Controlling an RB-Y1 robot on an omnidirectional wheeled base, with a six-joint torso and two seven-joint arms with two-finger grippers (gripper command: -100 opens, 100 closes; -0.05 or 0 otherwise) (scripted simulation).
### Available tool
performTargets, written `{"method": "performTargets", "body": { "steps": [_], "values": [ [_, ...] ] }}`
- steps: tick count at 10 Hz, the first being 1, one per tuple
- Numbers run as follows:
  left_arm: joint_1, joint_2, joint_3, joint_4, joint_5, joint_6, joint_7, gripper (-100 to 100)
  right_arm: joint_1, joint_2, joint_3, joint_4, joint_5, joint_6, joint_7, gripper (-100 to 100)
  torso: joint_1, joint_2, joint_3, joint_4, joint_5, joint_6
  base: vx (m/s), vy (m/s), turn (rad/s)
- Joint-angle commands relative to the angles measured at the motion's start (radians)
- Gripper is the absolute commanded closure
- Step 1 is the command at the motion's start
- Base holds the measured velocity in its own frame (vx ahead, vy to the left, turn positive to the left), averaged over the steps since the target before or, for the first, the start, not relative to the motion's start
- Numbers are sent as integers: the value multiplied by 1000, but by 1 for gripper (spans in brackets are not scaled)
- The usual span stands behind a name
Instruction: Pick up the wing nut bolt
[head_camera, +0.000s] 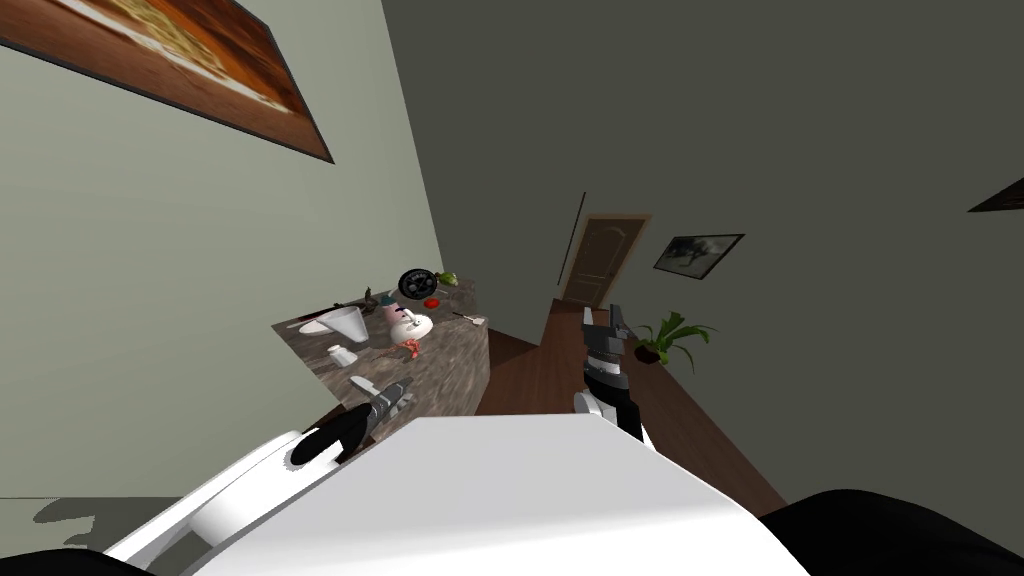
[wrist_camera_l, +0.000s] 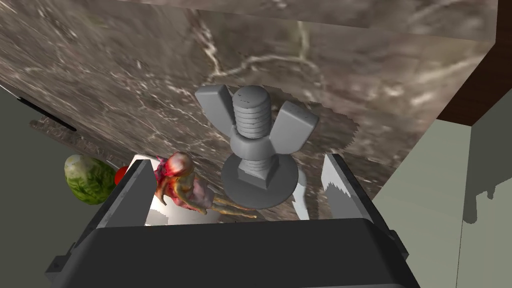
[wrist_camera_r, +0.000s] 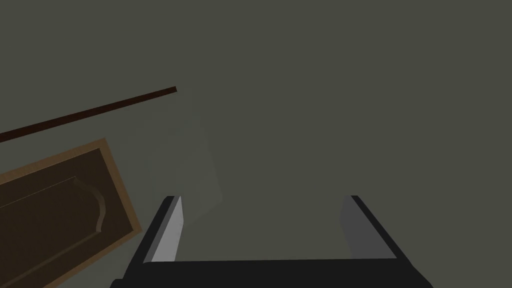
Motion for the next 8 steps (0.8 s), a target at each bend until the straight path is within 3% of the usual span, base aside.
{"method": "performTargets", "body": {
  "steps": [1, 2, 6, 7, 8],
  "values": [
    [0, 0, 0, 0, 0, 0, 0, -100, 0, 0, 0, 0, 0, 0, 0, 0, 0, 0, 0, 0, 0, 0, 0, 0, 0],
    [0, -1, 0, 2, -1, -3, -1, 100, 0, 0, 0, 0, 0, 0, 0, 0, 0, 0, 0, 0, 0, 0, 0, 0, 0],
    [0, -2, 0, 2, 0, -3, 1, 100, 0, 0, 0, 0, 0, 0, 0, 0, -1, 0, 0, 0, -1, 1, 0, 0, 0],
    [0, -1, 0, 2, 0, -3, 1, 0, 0, 0, 0, 0, 0, 0, 0, 0, -1, 0, 0, 0, -1, 1, 0, 0, 0],
    [14, 9, 4, -32, 2, 16, 4, 100, 0, 0, 0, 0, 0, 0, 0, 0, -1, 1, 0, 0, -1, 1, -5, -4, 45]
  ]
}}
